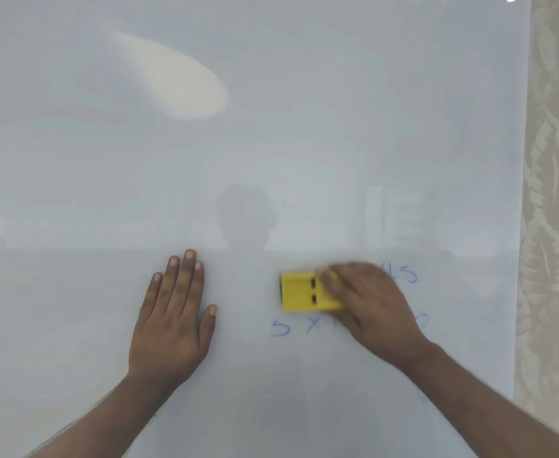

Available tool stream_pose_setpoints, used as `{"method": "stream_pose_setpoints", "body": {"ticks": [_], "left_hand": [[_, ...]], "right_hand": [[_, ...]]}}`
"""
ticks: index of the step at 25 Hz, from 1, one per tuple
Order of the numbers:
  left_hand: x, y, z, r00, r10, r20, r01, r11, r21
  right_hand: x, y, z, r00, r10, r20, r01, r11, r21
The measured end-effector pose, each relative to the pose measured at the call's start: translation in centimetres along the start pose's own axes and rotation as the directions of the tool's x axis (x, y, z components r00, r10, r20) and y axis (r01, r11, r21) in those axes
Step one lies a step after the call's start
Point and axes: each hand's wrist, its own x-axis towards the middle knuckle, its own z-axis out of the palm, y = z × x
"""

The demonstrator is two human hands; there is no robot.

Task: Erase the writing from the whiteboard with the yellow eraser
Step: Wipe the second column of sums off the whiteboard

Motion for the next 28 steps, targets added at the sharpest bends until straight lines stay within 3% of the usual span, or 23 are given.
{"method": "stream_pose_setpoints", "body": {"ticks": [2, 4, 8, 11, 14, 17, 19, 21, 23, 25, 28], "left_hand": [[-0.1, 0.1, 0.0, 1.000, -0.004, 0.003, 0.004, 1.000, 0.001], [-0.3, 0.0, 0.1, 1.000, -0.006, 0.002, 0.006, 1.000, -0.001], [-0.8, -0.1, 0.3, 1.000, -0.010, 0.002, 0.010, 1.000, -0.005], [-1.1, -0.4, 0.2, 1.000, 0.023, -0.001, -0.023, 1.000, -0.006], [-1.5, -0.6, 0.1, 0.999, 0.034, 0.014, -0.034, 0.999, 0.003], [-1.7, -0.4, 0.2, 1.000, 0.013, 0.021, -0.013, 1.000, 0.008], [-1.7, -0.1, 0.2, 1.000, -0.007, 0.020, 0.007, 1.000, 0.008], [-1.9, 0.0, 0.2, 1.000, -0.009, 0.013, 0.009, 1.000, 0.005], [-1.9, -0.1, 0.2, 1.000, -0.006, 0.015, 0.006, 1.000, 0.002], [-1.9, -0.1, 0.2, 1.000, -0.006, 0.015, 0.006, 1.000, 0.005], [-1.9, -0.2, 0.1, 1.000, 0.002, 0.021, -0.002, 1.000, -0.001]], "right_hand": [[2.4, 0.4, -0.1, 0.974, 0.206, -0.089, -0.201, 0.977, 0.066], [4.0, -1.2, 0.8, 0.942, 0.306, -0.136, -0.291, 0.950, 0.115], [0.6, -5.7, 3.0, 0.995, 0.087, -0.052, -0.083, 0.993, 0.088], [-3.8, -5.6, 2.3, 0.995, -0.085, 0.057, 0.082, 0.996, 0.038], [-5.9, -2.3, 0.5, 0.988, -0.107, 0.115, 0.114, 0.992, -0.058], [-4.6, 1.2, -1.0, 0.994, 0.106, 0.030, -0.104, 0.993, -0.047], [-2.6, 2.1, -1.2, 0.956, 0.286, -0.065, -0.285, 0.958, 0.027], [-1.4, 1.2, -0.4, 0.917, 0.378, -0.132, -0.368, 0.925, 0.092], [-2.0, -0.6, 0.7, 0.933, 0.341, -0.116, -0.329, 0.938, 0.107], [-4.4, -1.9, 1.1, 0.980, 0.198, -0.023, -0.196, 0.977, 0.085], [-7.8, -0.9, 0.0, 0.996, 0.013, 0.089, -0.013, 1.000, 0.003]]}}
